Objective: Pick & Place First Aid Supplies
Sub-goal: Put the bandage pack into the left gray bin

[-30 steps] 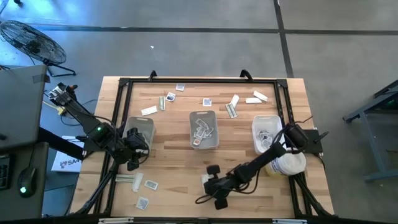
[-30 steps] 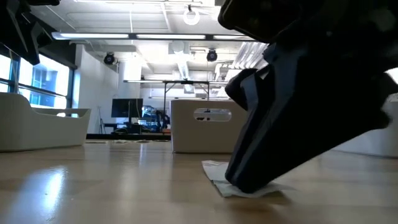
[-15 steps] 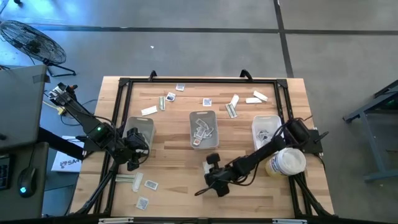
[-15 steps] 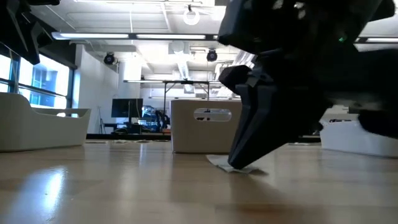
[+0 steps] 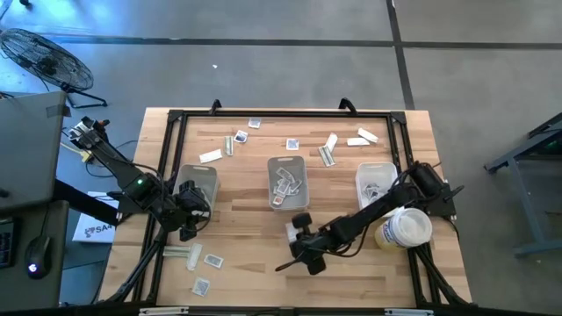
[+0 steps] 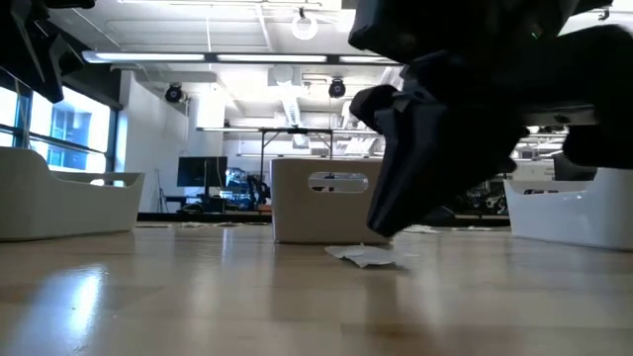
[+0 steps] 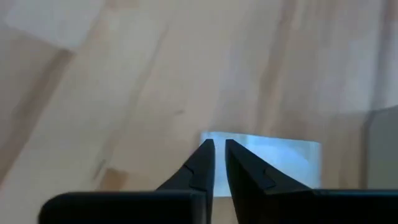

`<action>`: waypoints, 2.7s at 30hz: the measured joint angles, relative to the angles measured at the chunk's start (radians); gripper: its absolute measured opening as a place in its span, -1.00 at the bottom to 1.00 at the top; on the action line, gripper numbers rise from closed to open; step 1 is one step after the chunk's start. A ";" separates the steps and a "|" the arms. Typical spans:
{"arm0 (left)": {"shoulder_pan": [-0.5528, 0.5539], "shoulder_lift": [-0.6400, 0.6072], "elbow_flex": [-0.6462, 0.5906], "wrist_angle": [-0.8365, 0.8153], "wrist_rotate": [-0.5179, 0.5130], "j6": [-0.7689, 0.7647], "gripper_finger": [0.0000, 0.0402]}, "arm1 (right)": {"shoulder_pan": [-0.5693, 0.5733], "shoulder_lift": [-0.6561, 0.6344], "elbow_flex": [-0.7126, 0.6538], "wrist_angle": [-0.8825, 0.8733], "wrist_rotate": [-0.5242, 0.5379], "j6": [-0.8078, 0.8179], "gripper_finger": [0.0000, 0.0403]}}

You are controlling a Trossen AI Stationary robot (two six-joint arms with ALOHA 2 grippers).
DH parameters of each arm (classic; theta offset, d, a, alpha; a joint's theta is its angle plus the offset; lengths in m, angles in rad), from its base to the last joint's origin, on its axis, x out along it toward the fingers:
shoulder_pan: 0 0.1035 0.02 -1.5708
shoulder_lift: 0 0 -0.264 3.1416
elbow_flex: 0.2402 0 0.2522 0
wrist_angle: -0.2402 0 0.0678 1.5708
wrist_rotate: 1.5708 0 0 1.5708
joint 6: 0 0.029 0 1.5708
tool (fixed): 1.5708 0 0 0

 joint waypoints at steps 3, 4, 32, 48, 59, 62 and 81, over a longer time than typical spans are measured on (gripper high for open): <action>0.000 0.000 0.000 0.002 0.000 0.000 -0.36 | -0.002 0.010 0.000 0.003 -0.033 0.016 -0.70; 0.000 0.000 0.000 0.001 0.000 0.000 -0.36 | -0.003 0.010 0.000 -0.004 -0.032 0.020 -0.65; 0.000 0.000 0.000 0.002 0.000 0.000 -0.36 | -0.070 0.064 0.008 -0.088 -0.136 -0.019 -0.53; 0.000 0.000 0.000 0.002 0.000 0.000 -0.36 | -0.117 0.081 0.007 -0.123 -0.103 0.001 -0.86; 0.000 0.000 0.000 0.002 0.024 0.090 -0.36 | -0.108 0.059 0.002 -0.102 -0.099 0.013 -0.99; 0.000 0.000 0.000 0.001 0.024 0.096 -0.36 | -0.104 0.026 -0.001 -0.091 -0.106 0.043 -0.98; 0.000 0.000 0.000 0.154 -0.138 0.440 -0.36 | -0.062 -0.196 0.000 0.051 -0.354 0.092 -1.00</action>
